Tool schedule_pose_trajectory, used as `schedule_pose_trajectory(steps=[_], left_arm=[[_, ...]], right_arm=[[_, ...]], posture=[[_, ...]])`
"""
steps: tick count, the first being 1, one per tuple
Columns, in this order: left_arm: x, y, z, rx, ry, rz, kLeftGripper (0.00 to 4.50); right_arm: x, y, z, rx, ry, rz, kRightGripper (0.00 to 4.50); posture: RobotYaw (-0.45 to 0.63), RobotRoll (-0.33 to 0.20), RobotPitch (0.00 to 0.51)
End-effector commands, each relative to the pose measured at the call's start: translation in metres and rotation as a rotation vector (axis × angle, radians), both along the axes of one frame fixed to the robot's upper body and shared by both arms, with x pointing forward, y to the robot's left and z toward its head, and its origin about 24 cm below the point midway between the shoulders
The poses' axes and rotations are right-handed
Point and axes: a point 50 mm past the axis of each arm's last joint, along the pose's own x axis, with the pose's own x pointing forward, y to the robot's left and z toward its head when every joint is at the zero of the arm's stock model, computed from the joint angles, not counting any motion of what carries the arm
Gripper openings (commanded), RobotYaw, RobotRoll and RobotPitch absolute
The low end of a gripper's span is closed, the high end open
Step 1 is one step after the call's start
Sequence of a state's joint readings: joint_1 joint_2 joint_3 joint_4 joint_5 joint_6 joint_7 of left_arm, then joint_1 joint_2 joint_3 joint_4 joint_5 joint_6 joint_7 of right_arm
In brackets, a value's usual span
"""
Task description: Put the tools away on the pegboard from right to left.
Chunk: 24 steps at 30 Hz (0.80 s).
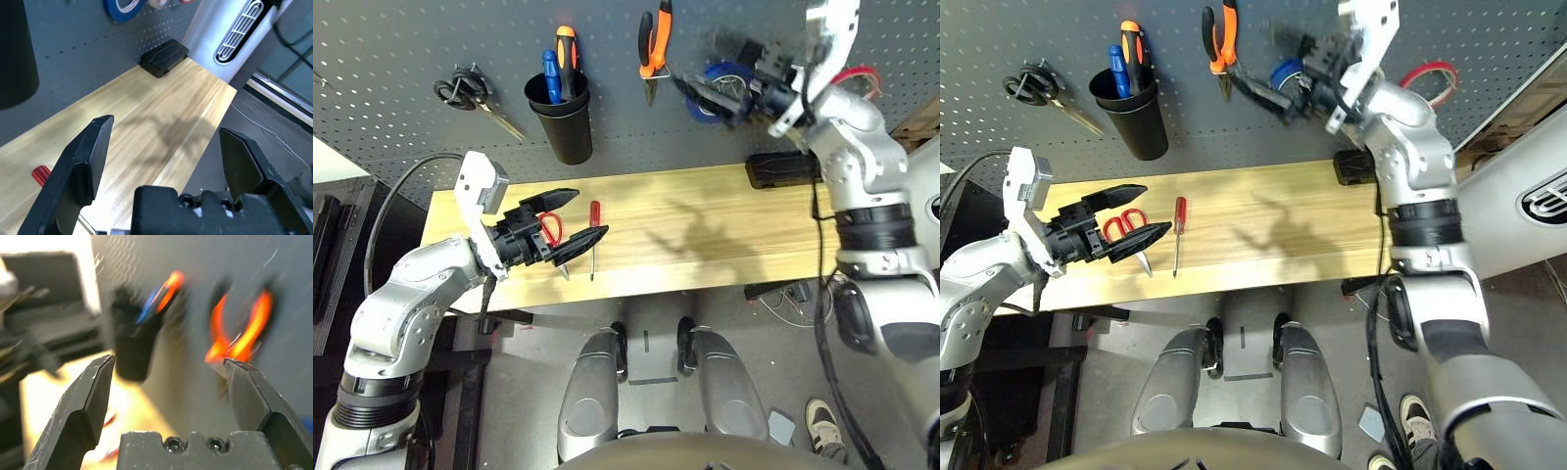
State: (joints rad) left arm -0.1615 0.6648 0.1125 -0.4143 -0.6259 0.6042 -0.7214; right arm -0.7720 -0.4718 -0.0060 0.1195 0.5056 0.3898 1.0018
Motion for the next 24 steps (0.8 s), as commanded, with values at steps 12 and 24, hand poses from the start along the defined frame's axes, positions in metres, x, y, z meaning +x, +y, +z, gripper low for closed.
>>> schedule_pose_trajectory(steps=[12,24], left_arm=[[0.046,-0.018,-0.067,0.188,0.093,0.300,4.50],[0.080,-0.032,-0.112,0.271,0.179,0.494,4.50]], right_arm=[[-0.019,-0.026,-0.096,-0.304,0.136,0.143,4.48],[-0.026,-0.041,-0.120,-0.375,0.052,0.171,4.48]], posture=[[0.03,0.000,0.143],[-0.01,0.000,0.136]])
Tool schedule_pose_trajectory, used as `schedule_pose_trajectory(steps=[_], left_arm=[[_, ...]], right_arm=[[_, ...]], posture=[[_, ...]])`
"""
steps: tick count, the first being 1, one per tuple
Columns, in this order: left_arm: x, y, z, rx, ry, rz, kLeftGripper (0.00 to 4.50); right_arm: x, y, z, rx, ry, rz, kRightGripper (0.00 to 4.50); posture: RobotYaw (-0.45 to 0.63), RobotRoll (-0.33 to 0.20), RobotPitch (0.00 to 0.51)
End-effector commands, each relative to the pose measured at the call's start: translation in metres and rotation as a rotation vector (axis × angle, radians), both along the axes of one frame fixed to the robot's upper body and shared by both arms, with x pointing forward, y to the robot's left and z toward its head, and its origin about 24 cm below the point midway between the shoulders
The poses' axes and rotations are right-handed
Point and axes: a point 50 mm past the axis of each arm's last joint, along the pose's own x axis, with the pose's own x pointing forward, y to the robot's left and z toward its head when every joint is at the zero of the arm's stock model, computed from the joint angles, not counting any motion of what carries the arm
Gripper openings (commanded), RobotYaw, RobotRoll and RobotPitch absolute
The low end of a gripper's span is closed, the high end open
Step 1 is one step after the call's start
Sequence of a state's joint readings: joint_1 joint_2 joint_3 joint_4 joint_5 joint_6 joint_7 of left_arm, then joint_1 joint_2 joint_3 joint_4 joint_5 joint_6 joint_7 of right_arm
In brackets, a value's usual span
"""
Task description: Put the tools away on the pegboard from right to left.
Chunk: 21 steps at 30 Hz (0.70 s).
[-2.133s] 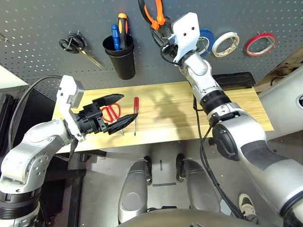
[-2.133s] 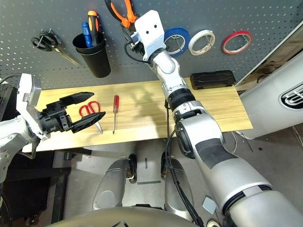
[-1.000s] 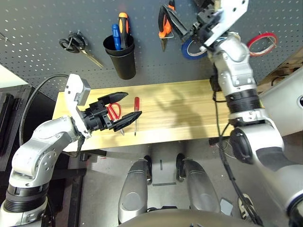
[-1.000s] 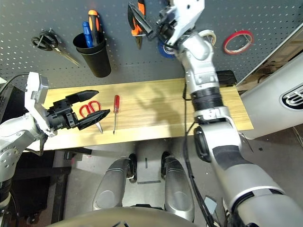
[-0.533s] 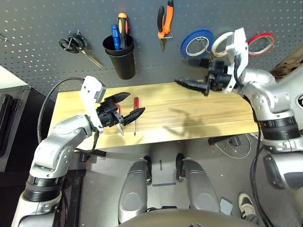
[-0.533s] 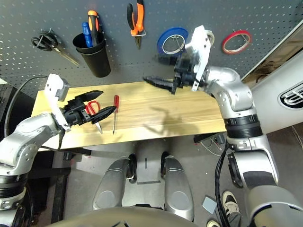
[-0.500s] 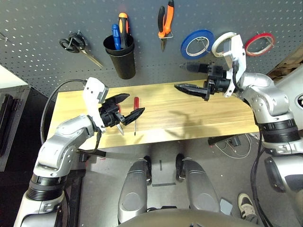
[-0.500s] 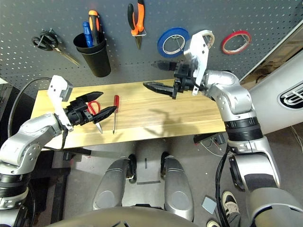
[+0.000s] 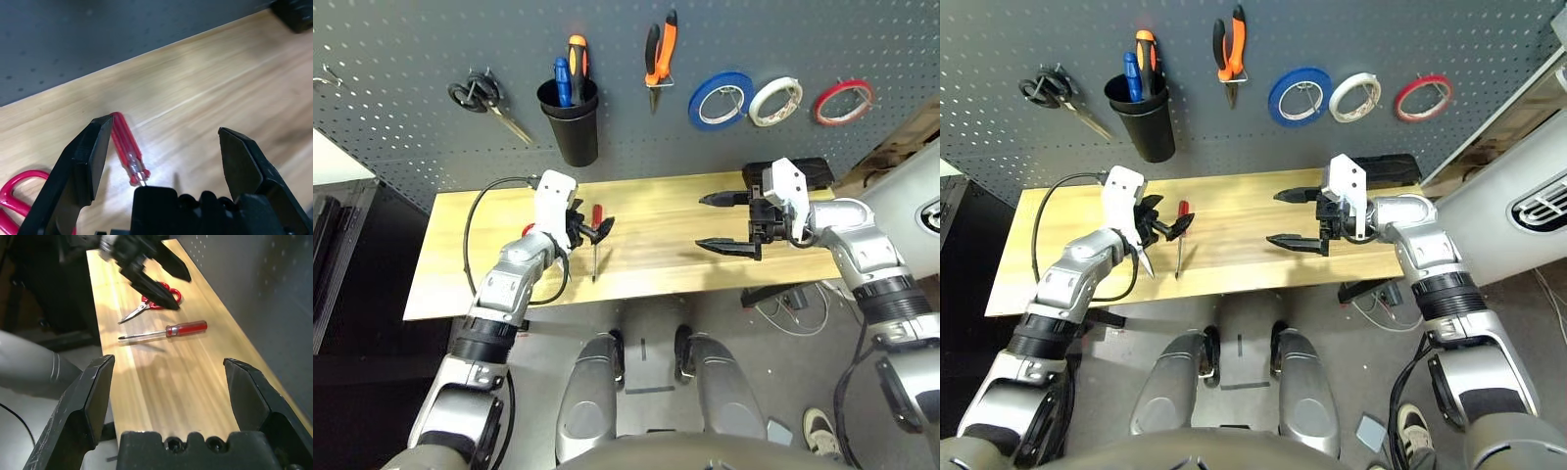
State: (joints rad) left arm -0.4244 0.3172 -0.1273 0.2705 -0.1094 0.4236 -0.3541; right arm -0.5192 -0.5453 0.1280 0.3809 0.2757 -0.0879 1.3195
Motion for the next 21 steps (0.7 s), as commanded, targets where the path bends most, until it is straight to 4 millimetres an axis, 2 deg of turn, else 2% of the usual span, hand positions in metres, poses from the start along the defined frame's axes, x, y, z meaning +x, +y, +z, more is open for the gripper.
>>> schedule_pose_trajectory(steps=[1,10,21], left_arm=[[0.003,-0.001,-0.017,0.044,0.040,0.062,4.50],[0.012,-0.006,-0.040,0.090,0.096,0.169,4.50],[0.022,-0.018,-0.054,0.104,0.176,0.190,4.50]], right_arm=[[-0.006,-0.005,-0.006,0.001,0.000,0.034,4.48],[-0.011,-0.011,-0.010,-0.002,0.014,0.046,4.48],[-0.012,-0.024,-0.025,-0.064,0.042,-0.029,4.48]], posture=[[-0.01,0.000,0.134],[-0.03,0.000,0.141],[-0.04,0.000,0.176]])
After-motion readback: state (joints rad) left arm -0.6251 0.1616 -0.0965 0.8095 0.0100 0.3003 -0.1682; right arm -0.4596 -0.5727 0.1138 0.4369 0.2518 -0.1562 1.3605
